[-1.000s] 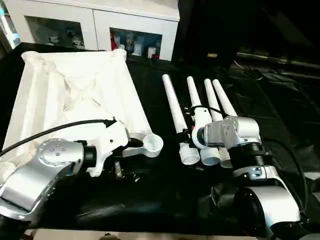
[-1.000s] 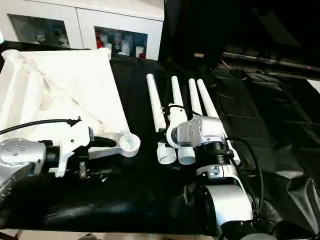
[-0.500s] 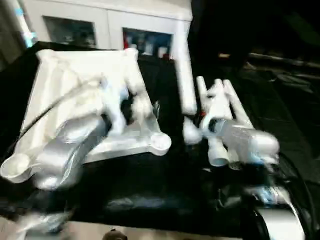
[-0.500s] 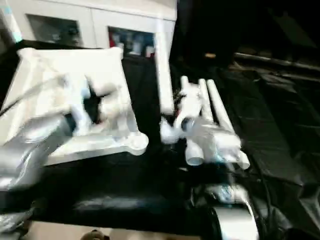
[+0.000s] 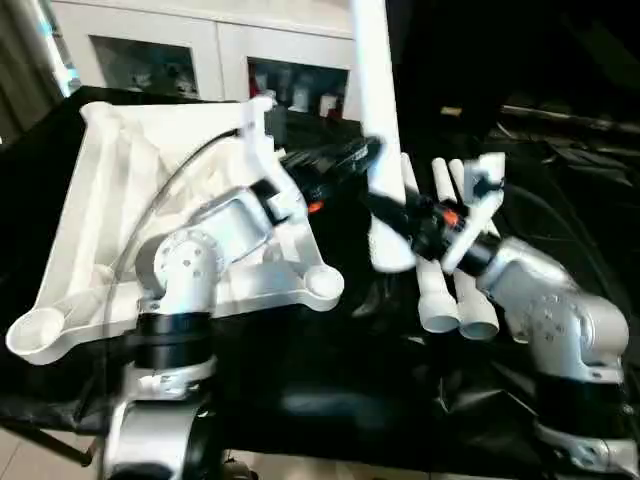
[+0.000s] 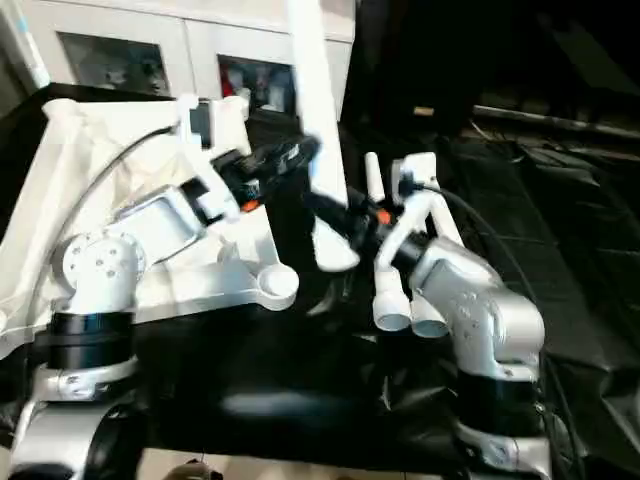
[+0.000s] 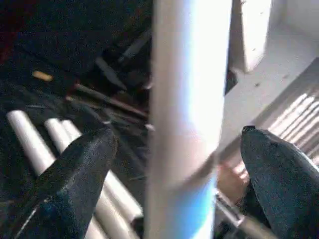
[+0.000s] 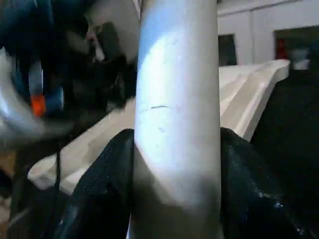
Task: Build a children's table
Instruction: Pick table leg
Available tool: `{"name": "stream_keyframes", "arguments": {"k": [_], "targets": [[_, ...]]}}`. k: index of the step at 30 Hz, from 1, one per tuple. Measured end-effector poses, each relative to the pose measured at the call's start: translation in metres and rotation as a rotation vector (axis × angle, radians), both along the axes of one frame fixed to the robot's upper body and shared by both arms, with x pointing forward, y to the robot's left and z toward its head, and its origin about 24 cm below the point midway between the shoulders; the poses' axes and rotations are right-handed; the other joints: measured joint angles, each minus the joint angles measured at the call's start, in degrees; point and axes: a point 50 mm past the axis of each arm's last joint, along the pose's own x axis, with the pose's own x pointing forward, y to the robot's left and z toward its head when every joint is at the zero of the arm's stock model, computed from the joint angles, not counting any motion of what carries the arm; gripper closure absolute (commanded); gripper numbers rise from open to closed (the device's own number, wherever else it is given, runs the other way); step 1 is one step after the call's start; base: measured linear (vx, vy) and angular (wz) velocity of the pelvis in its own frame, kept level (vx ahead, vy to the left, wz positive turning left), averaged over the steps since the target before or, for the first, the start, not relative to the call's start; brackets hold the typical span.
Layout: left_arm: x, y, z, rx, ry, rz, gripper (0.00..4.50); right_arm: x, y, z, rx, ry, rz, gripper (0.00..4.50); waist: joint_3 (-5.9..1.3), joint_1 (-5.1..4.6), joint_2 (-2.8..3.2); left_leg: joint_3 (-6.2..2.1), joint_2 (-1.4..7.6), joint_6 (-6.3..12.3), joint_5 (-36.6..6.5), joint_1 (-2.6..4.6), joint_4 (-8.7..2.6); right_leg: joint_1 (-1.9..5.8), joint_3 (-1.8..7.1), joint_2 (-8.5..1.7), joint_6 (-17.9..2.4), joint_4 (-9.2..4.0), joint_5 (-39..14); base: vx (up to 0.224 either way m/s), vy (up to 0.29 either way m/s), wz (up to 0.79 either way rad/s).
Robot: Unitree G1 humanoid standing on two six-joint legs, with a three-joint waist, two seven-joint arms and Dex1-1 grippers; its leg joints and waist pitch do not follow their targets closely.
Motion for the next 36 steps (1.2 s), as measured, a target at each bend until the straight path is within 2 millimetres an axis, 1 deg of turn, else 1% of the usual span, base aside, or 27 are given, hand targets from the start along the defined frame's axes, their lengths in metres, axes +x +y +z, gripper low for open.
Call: {"name": "stream_keyframes", "arguments": {"k": [1, 2, 3, 6, 9, 11, 14, 15, 17, 20, 22, 25, 26, 29, 36], "targets": [[-0.001, -0.001, 0.002, -0.011, 0.011, -0.015, 0.0, -0.002, 0.0, -0.001, -0.019, -0.005, 0.007, 2.59, -0.02, 0.04, 0.04, 0.0, 0.0, 0.0, 0.0, -0.01, 0.0, 0.0, -0.01, 0.0, 0.0, -0.01, 0.0, 0.0, 0.0, 0.0], [-0.002, -0.002, 0.002, -0.015, 0.017, -0.025, 0.18, -0.003, 0.001, -0.002, -0.03, -0.006, 0.012, 2.59, -0.02, 0.05, 0.06, 0.0, 0.0, 0.01, 0.0, -0.01, 0.0, 0.0, -0.01, 0.0, 0.0, -0.01, 0.0, 0.0, 0.0, 0.0], [-0.003, -0.003, 0.003, -0.018, 0.021, -0.032, 0.18, -0.003, 0.001, -0.003, -0.036, -0.007, 0.016, 2.59, 0.0, 0.03, 0.09, 0.0, 0.0, 0.01, 0.0, -0.01, 0.0, 0.0, -0.01, 0.0, 0.0, -0.01, 0.0, 0.0, 0.0, 0.0], [-0.005, -0.004, 0.004, -0.02, 0.034, -0.041, 0.46, -0.003, 0.003, -0.004, -0.105, -0.03, 0.008, 2.59, -0.01, 0.07, 0.1, 0.0, 0.0, 0.02, 0.01, -0.02, 0.01, 0.0, -0.01, 0.0, 0.0, -0.02, 0.0, 0.0, 0.0, 0.0], [-0.005, -0.004, 0.003, -0.006, 0.045, -0.032, 0.78, -0.002, 0.003, -0.004, -0.144, -0.051, 0.001, 2.59, -0.01, 0.08, 0.1, -0.01, 0.0, 0.04, 0.01, -0.03, 0.01, 0.0, -0.01, 0.0, 0.0, -0.03, 0.0, 0.0, 0.0, 0.0], [-0.005, -0.003, 0.004, 0.006, 0.05, -0.018, 0.84, -0.001, 0.004, -0.004, -0.172, -0.071, -0.007, 2.59, -0.01, 0.07, 0.1, 0.0, 0.0, 0.06, 0.0, -0.04, 0.01, 0.0, -0.01, 0.0, 0.0, -0.04, 0.0, 0.0, 0.0, 0.0], [-0.004, -0.003, 0.003, 0.014, 0.077, 0.016, 1.17, 0.001, 0.007, -0.004, -0.266, -0.121, -0.04, 2.59, -0.01, 0.06, 0.09, -0.01, 0.0, 0.08, 0.01, -0.08, 0.03, -0.01, -0.02, 0.0, 0.01, -0.05, 0.0, 0.0, 0.0, 0.0], [-0.004, -0.003, 0.002, 0.015, 0.082, 0.025, 1.17, 0.001, 0.008, -0.004, -0.28, -0.13, -0.047, 2.59, -0.01, 0.05, 0.09, -0.01, 0.0, 0.08, 0.01, -0.08, 0.03, -0.01, -0.01, 0.0, 0.01, -0.05, 0.0, 0.0, 0.0, 0.0], [-0.003, -0.003, 0.002, 0.018, 0.084, 0.05, 1.22, 0.002, 0.011, -0.004, -0.292, -0.14, -0.062, 2.59, -0.01, 0.04, 0.09, -0.01, 0.0, 0.1, 0.01, -0.08, 0.03, -0.01, -0.01, 0.0, 0.01, -0.05, 0.0, 0.0, 0.0, 0.0], [-0.001, -0.005, 0.002, 0.014, 0.089, 0.077, 1.57, 0.003, 0.015, -0.005, -0.301, -0.145, -0.081, 2.59, -0.01, 0.03, 0.09, -0.01, 0.0, 0.19, -0.04, -0.09, 0.04, -0.02, -0.01, 0.0, 0.01, -0.06, 0.0, 0.0, 0.0, 0.0], [0.0, -0.005, 0.002, 0.014, 0.091, 0.097, 1.61, 0.003, 0.017, -0.005, -0.316, -0.158, -0.094, 2.59, -0.01, 0.02, 0.09, -0.01, 0.0, 0.21, -0.04, -0.09, 0.05, -0.02, -0.01, 0.0, 0.02, -0.06, 0.0, 0.0, 0.0, 0.0], [0.003, -0.006, 0.003, -0.002, 0.104, 0.144, 1.92, 0.007, 0.021, -0.003, -0.331, -0.171, -0.116, 2.59, -0.01, -0.01, 0.08, -0.01, 0.0, 0.21, -0.04, -0.11, 0.06, -0.02, -0.01, 0.0, 0.03, -0.06, 0.0, 0.0, 0.0, 0.0], [0.005, -0.007, 0.004, -0.004, 0.107, 0.158, 1.92, 0.007, 0.022, -0.002, -0.335, -0.177, -0.125, 2.59, -0.01, 0.0, 0.08, -0.01, 0.0, 0.22, -0.04, -0.11, 0.07, -0.02, -0.01, 0.0, 0.03, -0.06, 0.0, 0.0, 0.0, 0.0], [0.008, -0.007, 0.005, -0.006, 0.104, 0.192, 2.26, 0.009, 0.025, -0.001, -0.335, -0.19, -0.144, 2.59, -0.01, 0.0, 0.08, -0.01, 0.0, 0.23, -0.05, -0.11, 0.06, -0.02, -0.01, 0.0, 0.04, -0.08, 0.0, 0.0, 0.0, 0.0], [0.01, -0.007, 0.003, 0.017, 0.101, 0.216, 2.5, 0.009, 0.027, -0.003, -0.336, -0.18, -0.154, 2.59, -0.01, -0.01, 0.08, -0.01, -0.01, 0.26, -0.07, -0.14, 0.07, -0.04, -0.01, 0.0, 0.04, -0.09, 0.0, 0.0, 0.0, 0.0]]}}
